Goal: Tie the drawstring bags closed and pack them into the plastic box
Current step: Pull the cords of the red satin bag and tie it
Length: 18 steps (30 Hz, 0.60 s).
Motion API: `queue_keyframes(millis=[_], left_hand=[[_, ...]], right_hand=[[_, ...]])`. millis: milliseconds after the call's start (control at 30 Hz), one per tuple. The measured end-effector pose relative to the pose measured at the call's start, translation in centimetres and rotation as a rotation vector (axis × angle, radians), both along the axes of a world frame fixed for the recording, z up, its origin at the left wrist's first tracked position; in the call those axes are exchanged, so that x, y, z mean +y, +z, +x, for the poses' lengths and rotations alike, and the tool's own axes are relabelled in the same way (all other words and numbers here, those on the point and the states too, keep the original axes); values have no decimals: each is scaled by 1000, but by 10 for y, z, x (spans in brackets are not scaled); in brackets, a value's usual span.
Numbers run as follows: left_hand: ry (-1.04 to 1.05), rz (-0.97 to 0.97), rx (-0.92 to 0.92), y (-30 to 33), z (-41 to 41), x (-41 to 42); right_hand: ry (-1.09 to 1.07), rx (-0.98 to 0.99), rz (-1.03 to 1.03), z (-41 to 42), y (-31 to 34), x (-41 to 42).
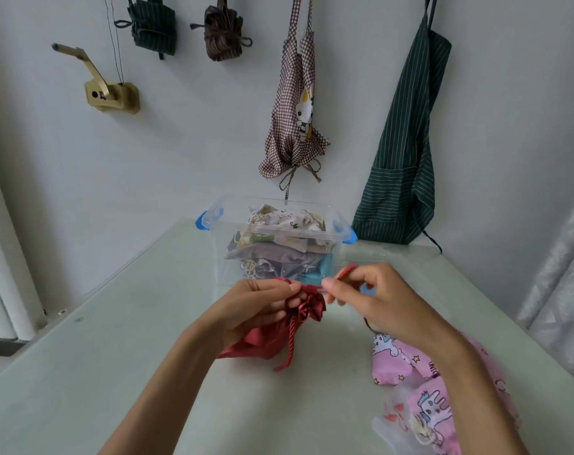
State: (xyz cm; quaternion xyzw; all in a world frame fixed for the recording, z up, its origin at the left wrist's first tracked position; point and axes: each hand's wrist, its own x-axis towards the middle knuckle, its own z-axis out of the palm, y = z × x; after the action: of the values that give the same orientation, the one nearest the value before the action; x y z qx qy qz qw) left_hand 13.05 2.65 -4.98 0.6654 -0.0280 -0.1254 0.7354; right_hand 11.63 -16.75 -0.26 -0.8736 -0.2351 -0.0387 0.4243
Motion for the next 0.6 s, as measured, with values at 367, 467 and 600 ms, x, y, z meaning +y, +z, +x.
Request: queue_keyframes(millis=[367, 467, 600], left_hand=[[-64, 65, -70, 3, -4, -1], [-80, 112, -115, 3, -5, -1], [-20, 184, -239, 0, -3, 0]], right_hand=[[23, 3, 65, 5, 1, -2], [103, 141, -58, 12, -18, 4], [94, 274, -57, 17, -29, 6]])
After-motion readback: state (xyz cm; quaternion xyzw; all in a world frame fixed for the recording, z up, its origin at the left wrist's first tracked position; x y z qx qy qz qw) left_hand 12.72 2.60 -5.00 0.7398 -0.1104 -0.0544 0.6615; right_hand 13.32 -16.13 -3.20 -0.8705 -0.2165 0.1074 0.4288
